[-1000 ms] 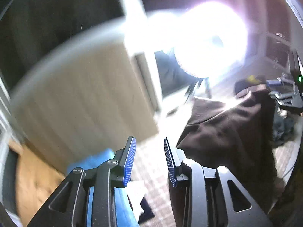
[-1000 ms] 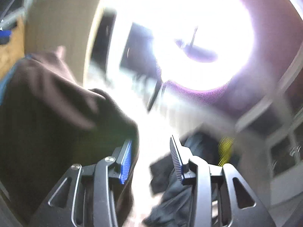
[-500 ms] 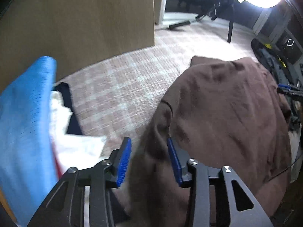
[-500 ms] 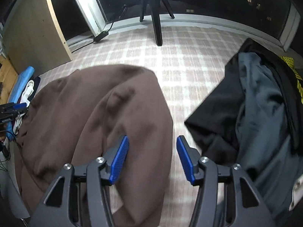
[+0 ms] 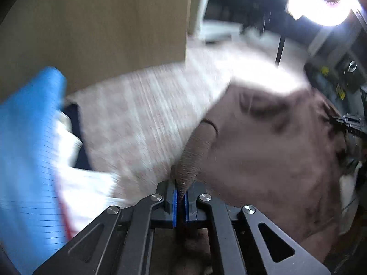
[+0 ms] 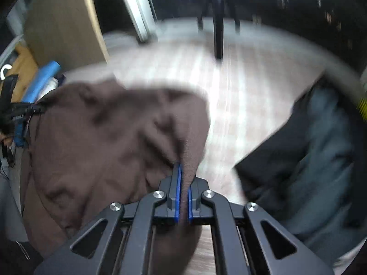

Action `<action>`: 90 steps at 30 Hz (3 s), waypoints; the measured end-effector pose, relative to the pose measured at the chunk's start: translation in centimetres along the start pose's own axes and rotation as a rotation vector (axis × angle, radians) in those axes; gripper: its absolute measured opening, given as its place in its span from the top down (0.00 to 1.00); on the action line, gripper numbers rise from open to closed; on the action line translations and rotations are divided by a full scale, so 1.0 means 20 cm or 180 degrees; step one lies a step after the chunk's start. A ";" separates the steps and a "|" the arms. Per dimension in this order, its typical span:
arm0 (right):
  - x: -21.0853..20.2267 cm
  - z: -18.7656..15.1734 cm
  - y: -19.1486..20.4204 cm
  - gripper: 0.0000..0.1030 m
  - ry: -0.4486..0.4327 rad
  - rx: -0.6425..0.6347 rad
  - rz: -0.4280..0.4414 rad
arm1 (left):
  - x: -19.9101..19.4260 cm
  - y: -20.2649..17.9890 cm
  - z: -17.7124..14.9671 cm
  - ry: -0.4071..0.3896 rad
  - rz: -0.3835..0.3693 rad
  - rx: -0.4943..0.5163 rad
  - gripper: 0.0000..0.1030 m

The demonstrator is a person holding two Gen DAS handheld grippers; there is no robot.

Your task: Fold clothes

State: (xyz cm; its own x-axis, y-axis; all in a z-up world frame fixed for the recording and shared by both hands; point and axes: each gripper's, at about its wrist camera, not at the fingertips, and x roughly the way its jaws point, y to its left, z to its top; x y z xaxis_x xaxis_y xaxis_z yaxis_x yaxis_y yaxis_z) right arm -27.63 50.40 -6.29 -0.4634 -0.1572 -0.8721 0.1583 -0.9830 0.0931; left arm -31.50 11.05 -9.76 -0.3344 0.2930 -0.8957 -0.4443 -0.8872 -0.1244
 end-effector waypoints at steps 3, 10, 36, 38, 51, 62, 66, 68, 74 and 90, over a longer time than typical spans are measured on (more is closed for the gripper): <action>-0.30 0.11 -0.03 0.96 -0.0308 -0.0124 -0.0254 | -0.29 -0.02 0.09 -0.0332 0.0168 0.0104 0.97; -0.23 0.31 -0.12 0.73 -0.0246 -0.0579 -0.1624 | -0.26 -0.01 0.34 -0.0348 0.0698 0.0199 0.67; 0.01 -0.89 0.13 0.71 0.0513 0.0599 0.0043 | -0.07 -0.25 -0.91 0.0295 -0.0209 -0.0557 0.97; -0.04 -0.89 0.09 0.95 0.0434 0.0669 0.0216 | -0.15 -0.25 -0.92 0.0199 -0.0187 -0.0553 0.98; -0.74 -0.66 -0.44 0.85 -0.0082 0.0463 -0.1832 | -0.81 0.19 -0.75 -0.0197 0.1754 -0.0223 0.91; -0.53 -1.06 0.21 0.48 0.0041 -0.0282 0.0197 | -0.65 -0.15 -1.19 -0.0003 0.0374 -0.0033 0.77; -0.23 -1.14 0.43 0.48 0.0266 -0.0550 0.0287 | -0.38 -0.38 -1.29 0.0269 0.0055 0.0238 0.76; -0.17 -1.14 0.47 0.48 0.0253 -0.0641 0.0246 | -0.31 -0.43 -1.29 0.0342 0.0000 0.0264 0.76; -0.05 -1.13 0.52 0.70 0.0359 -0.0630 0.0521 | -0.18 -0.47 -1.25 0.0398 -0.0335 0.0184 0.90; -0.71 -1.32 -0.05 0.85 -0.0242 0.1450 0.0493 | -0.81 -0.47 -1.07 -0.0184 -0.0192 0.0331 0.96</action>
State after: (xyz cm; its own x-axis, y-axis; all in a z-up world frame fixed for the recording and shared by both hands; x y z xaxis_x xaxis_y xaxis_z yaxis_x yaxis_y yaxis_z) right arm 1.83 56.09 -6.58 -0.5296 -0.2947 -0.7954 -0.1594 -0.8864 0.4346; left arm -4.12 7.06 -3.22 -0.3506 0.3674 -0.8615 -0.5478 -0.8265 -0.1296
